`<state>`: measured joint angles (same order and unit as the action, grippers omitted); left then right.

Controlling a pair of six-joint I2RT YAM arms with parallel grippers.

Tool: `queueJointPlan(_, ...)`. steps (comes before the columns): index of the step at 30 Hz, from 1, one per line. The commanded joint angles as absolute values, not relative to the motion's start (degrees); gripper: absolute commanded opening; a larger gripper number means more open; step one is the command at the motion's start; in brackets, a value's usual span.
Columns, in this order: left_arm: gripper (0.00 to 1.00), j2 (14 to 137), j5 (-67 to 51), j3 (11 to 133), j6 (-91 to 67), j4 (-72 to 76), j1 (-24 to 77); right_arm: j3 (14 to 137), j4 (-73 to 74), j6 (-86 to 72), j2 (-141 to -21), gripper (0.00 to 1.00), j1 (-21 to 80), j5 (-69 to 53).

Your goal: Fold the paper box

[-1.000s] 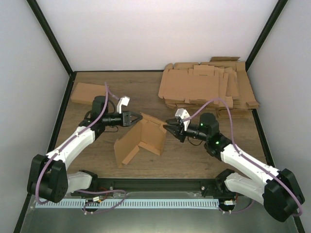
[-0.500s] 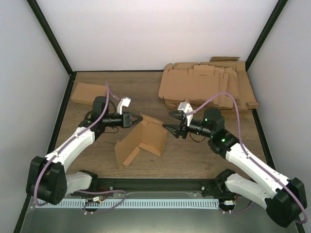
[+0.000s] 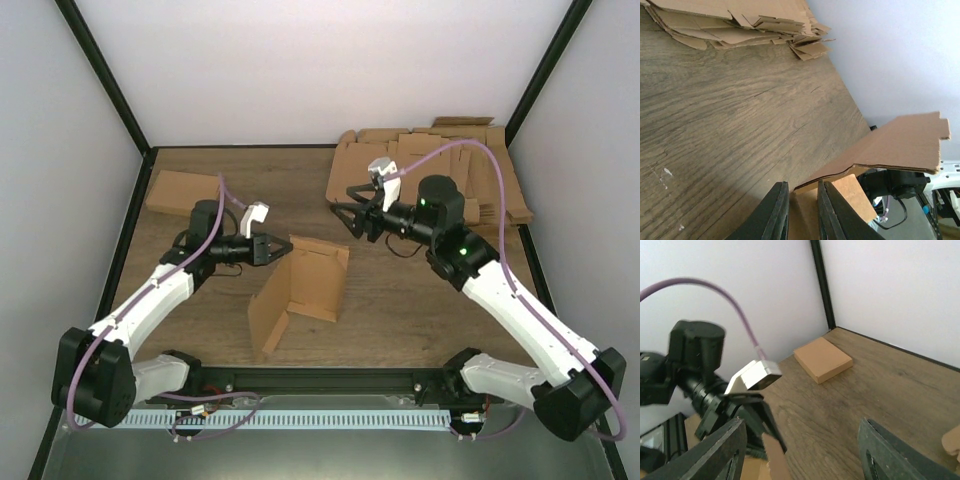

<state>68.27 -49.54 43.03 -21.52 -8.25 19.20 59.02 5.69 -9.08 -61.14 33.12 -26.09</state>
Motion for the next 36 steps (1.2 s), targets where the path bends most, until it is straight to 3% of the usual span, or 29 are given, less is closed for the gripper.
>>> queueJointPlan(1,0.19,67.51,-49.12,42.56,-19.7,-10.27,19.84,66.08,15.26,-14.66,-66.1,0.61,30.26,-24.81)
queueJointPlan(11,0.19,66.89,-48.34,43.07,-20.3,-10.53,20.68,67.13,21.33,-12.31,-74.5,0.45,29.99,-37.37)
queueJointPlan(22,0.2,66.23,-48.36,43.41,-19.95,-11.16,21.18,61.96,22.33,-7.71,-72.74,0.43,34.41,-39.96)
queueJointPlan(29,0.2,65.69,-47.78,42.97,-20.12,-11.49,21.95,56.56,20.44,-6.08,-69.44,0.41,35.97,-39.25)
queueJointPlan(36,0.24,64.0,-46.33,43.47,-20.63,-12.12,22.06,52.83,17.57,0.47,-64.69,0.4,43.26,-28.2)
